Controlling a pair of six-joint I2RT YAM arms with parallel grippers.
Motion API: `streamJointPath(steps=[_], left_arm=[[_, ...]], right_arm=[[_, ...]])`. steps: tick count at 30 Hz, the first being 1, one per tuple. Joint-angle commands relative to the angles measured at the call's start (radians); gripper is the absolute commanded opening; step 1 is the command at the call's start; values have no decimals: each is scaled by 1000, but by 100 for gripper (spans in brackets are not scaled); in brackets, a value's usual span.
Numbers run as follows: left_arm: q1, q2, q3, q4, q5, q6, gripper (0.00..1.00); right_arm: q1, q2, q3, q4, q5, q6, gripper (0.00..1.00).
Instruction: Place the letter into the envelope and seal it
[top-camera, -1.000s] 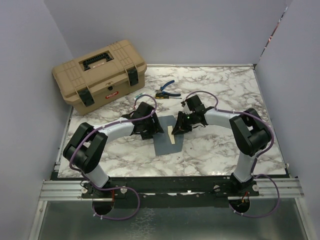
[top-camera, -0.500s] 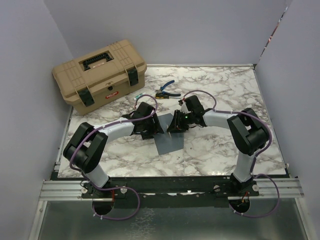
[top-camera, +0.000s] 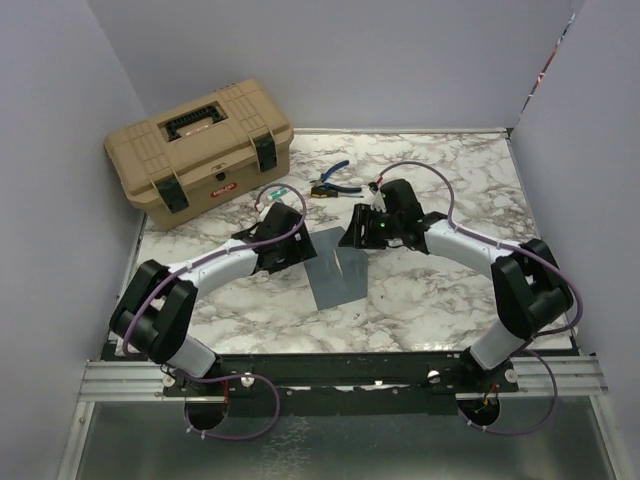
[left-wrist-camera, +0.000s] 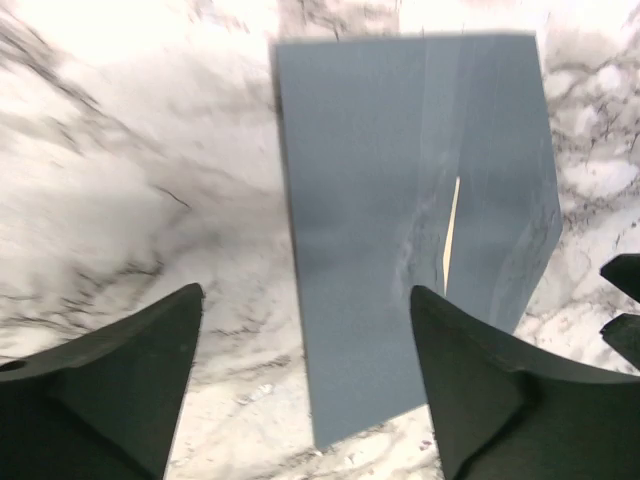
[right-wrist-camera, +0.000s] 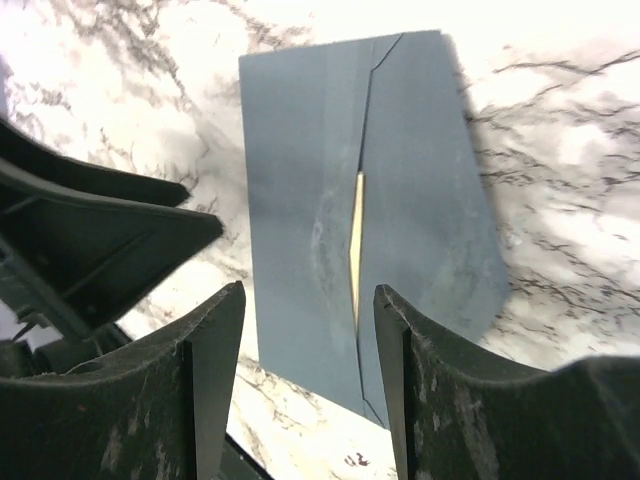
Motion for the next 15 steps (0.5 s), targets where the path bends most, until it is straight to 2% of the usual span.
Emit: streamJointPath(steps=[1,4,7,11,15], left_arm=[[39,-71,47,-4,-177,106,92],[57,-33,163,-1,-246,294,99],[57,45,284,-1,-290,558,99],[61,168,392,4,-462,801,99],[76,304,480,30,-552,937,89]], right_arm=[[7,-53,50,-102,178,-62,59],[7,-54,80,-126,217,-96,58],[6,-22,115,-155,217,-118,58],[6,12,145,-174,210,-138,56],[-4,31,169,-187,219,-167,56]])
